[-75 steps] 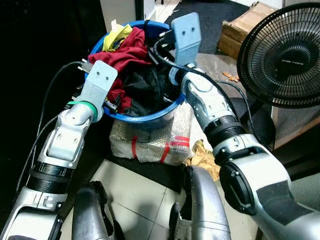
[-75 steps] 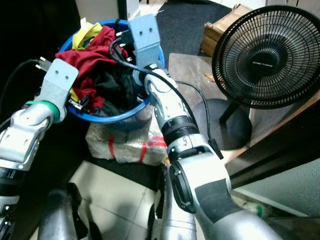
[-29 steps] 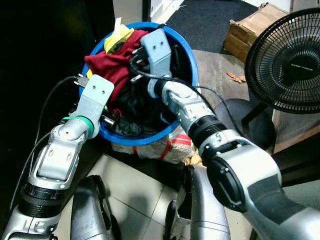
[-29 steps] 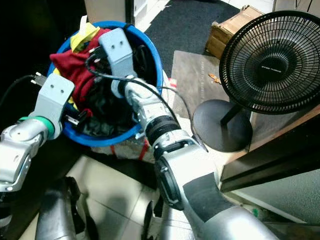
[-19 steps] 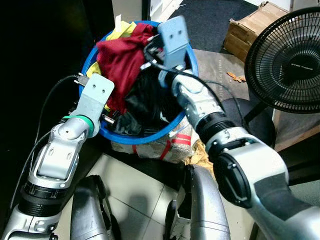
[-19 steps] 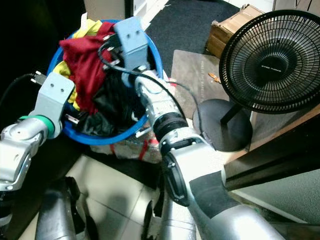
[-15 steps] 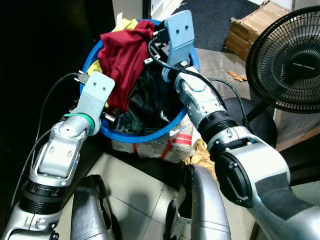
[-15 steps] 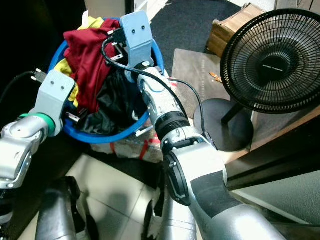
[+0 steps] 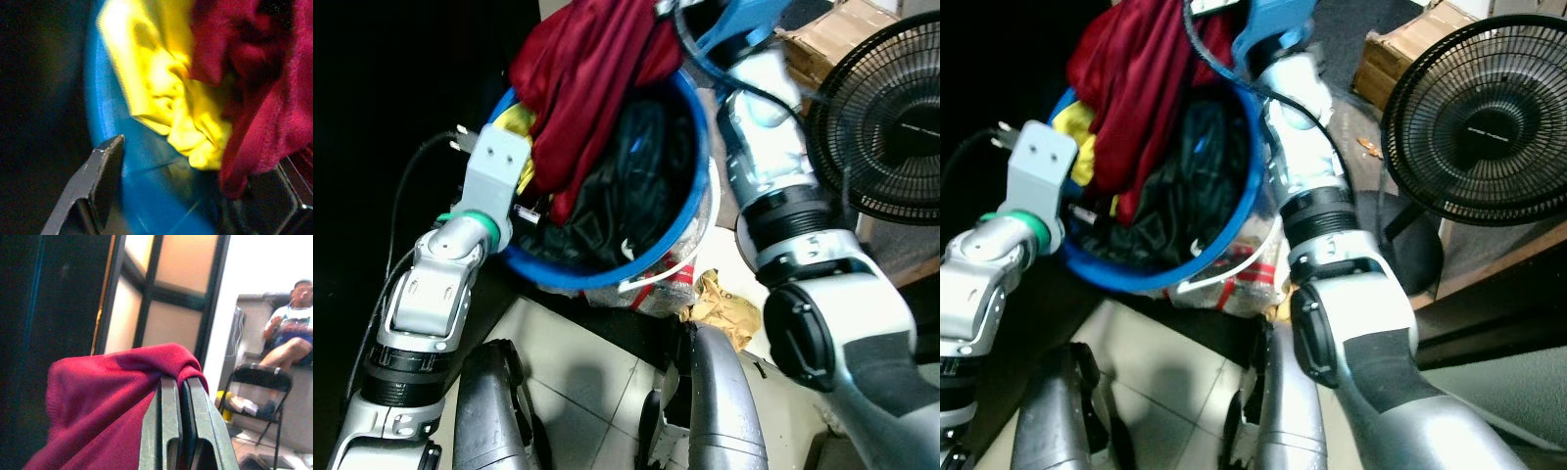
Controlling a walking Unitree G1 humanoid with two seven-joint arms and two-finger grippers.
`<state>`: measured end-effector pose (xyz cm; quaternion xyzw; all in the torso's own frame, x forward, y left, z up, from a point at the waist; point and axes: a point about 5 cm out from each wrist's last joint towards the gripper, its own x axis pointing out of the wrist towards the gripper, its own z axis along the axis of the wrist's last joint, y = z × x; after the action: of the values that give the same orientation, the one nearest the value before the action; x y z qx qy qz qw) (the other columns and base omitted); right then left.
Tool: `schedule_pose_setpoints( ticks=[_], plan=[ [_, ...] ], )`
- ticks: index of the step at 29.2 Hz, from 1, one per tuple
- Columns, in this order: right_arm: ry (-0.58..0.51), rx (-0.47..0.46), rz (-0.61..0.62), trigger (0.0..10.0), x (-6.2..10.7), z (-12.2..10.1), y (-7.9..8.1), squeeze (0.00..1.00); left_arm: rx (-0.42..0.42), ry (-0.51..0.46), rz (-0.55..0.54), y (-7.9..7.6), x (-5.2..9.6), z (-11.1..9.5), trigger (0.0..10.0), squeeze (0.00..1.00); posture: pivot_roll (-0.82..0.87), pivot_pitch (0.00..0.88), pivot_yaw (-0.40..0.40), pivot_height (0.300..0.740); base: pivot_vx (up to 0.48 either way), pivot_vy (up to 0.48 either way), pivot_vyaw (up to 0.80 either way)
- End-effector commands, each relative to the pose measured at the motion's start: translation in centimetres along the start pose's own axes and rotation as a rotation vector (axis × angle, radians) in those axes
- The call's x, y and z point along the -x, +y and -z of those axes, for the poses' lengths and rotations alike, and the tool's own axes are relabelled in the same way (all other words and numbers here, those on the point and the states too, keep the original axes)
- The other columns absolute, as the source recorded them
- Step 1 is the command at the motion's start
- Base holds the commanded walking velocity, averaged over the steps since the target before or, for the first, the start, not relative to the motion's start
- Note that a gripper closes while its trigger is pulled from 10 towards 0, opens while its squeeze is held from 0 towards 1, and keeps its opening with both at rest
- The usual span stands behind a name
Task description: Clothes washing
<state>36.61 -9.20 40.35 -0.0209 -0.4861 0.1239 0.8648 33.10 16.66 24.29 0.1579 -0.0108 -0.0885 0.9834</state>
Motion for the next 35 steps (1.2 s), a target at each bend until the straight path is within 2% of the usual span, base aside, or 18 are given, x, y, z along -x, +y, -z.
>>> schedule_pose_setpoints(
  ticks=[1, 2, 3, 4, 5, 6, 8, 9, 10, 11, 13, 17, 23, 35],
  plan=[
    [-0.064, -0.019, 0.041, 10.0, 0.5, -1.6, -1.5, 0.00, 0.041, -0.145, 0.061, -0.9, 0.8, -2.2, 10.0, 0.00, 0.12, 0.161, -0.047, 0.465, 0.000, 0.000, 0.00],
    [-0.022, -0.055, 0.046, 10.0, 1.9, -1.1, -1.8, 0.00, 0.070, -0.236, 0.094, -1.5, 1.5, -3.7, 10.0, 0.00, 0.11, 0.151, -0.047, 0.465, 0.000, 0.000, 0.00],
    [-0.022, -0.055, 0.046, 10.0, 1.9, -1.1, -1.8, 0.00, 0.070, -0.236, 0.094, -1.5, 1.5, -3.7, 10.0, 0.00, 0.11, 0.151, -0.047, 0.465, 0.000, 0.000, 0.00],
    [0.047, -0.092, 0.040, 10.0, 3.8, -0.3, -1.7, 0.00, 0.105, -0.312, 0.121, -2.0, 2.1, -5.1, 10.0, 0.00, 0.10, 0.136, -0.045, 0.465, 0.000, 0.000, 0.00],
    [0.047, -0.092, 0.040, 10.0, 3.8, -0.3, -1.7, 0.00, 0.105, -0.312, 0.121, -2.0, 2.1, -5.1, 10.0, 0.00, 0.10, 0.136, -0.045, 0.465, 0.000, 0.000, 0.00],
    [0.132, -0.123, 0.028, 10.0, 5.9, 0.9, -1.3, 0.00, 0.147, -0.378, 0.144, -2.2, 2.7, -6.4, 10.0, 0.00, 0.10, 0.129, -0.045, 0.465, 0.000, 0.000, 0.00],
    [0.268, -0.182, 0.035, 10.0, 8.9, 2.6, -0.4, 0.00, 0.186, -0.455, 0.164, -2.3, 3.3, -7.9, 10.0, 0.00, 0.09, 0.118, -0.045, 0.465, 0.000, 0.000, 0.00],
    [0.268, -0.182, 0.035, 10.0, 8.9, 2.6, -0.4, 0.00, 0.186, -0.455, 0.164, -2.3, 3.3, -7.9, 10.0, 0.00, 0.09, 0.118, -0.045, 0.465, 0.000, 0.000, 0.00],
    [0.338, -0.214, 0.045, 10.0, 10.5, 3.5, 0.0, 0.00, 0.193, -0.481, 0.162, -2.2, 3.3, -8.5, 10.0, 0.00, 0.08, 0.107, -0.046, 0.465, 0.000, 0.000, 0.00],
    [0.338, -0.214, 0.045, 10.0, 10.5, 3.5, 0.0, 0.00, 0.193, -0.481, 0.162, -2.2, 3.3, -8.5, 10.0, 0.00, 0.08, 0.107, -0.046, 0.465, 0.000, 0.000, 0.00],
    [0.448, -0.237, 0.110, 10.0, 12.9, 5.3, 0.1, 0.00, 0.221, -0.520, 0.141, -2.0, 3.0, -9.3, 10.0, 0.00, 0.07, 0.093, -0.043, 0.470, 0.000, 0.000, 0.00],
    [0.487, -0.204, 0.167, 10.0, 13.6, 5.8, -0.6, 0.00, 0.241, -0.537, 0.132, -2.1, 2.7, -9.6, 10.0, 0.00, 0.07, 0.075, -0.042, 0.480, 0.000, 0.000, 0.00],
    [0.501, -0.172, 0.182, 10.0, 13.5, 5.6, -1.1, 0.00, 0.254, -0.547, 0.119, -2.0, 2.6, -9.8, 10.0, 0.00, 0.07, 0.057, -0.043, 0.495, 0.000, 0.000, 0.00],
    [0.469, -0.165, 0.132, 10.0, 12.5, 4.6, 0.0, 0.00, 0.276, -0.568, 0.096, -1.4, 2.4, -10.4, 10.0, 0.00, 0.07, 0.039, -0.042, 0.530, 0.000, 0.000, 0.00]
  ],
)
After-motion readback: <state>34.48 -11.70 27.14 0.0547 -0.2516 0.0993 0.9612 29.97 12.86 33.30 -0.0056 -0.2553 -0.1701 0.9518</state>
